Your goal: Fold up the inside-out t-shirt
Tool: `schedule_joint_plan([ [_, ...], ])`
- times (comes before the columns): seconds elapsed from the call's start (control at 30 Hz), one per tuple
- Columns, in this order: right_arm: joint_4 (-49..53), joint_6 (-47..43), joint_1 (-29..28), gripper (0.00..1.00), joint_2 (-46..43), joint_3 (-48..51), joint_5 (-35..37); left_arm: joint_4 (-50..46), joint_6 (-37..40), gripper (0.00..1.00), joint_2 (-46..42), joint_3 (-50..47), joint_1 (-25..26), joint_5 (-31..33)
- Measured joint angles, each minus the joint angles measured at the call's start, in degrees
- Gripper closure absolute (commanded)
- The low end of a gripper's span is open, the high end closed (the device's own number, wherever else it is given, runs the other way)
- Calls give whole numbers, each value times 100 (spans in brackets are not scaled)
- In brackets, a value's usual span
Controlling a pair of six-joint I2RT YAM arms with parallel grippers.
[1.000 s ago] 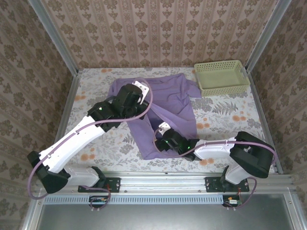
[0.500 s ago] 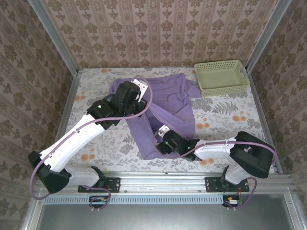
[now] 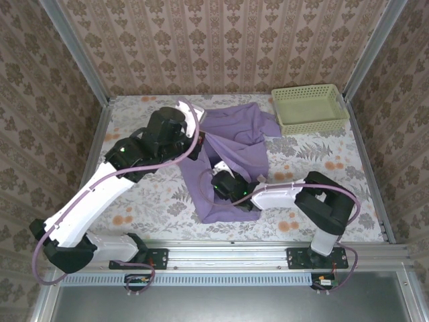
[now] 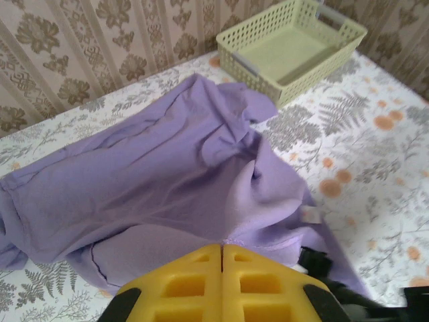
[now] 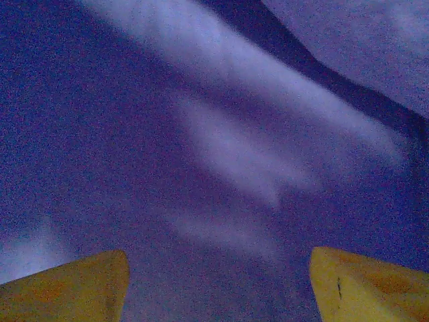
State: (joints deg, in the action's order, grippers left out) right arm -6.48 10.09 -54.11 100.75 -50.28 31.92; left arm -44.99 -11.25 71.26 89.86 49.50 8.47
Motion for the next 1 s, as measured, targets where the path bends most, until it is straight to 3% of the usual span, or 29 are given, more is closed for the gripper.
schedule_joint_plan([
  [0.33,435,610,673,19,824,-1495,212,-476,-509,100,0,885,208,-15],
  [0.4,627,787,855,14,975,-1803,173,-520,-557,100,0,968,310,-17],
  [0.5,1023,1025,1071,8,1292,-2420,149,-542,-649,100,2,1150,422,-42],
  [1.0,3237,1792,1541,2,3001,-5182,-310,-557,-872,100,68,1856,588,-96],
])
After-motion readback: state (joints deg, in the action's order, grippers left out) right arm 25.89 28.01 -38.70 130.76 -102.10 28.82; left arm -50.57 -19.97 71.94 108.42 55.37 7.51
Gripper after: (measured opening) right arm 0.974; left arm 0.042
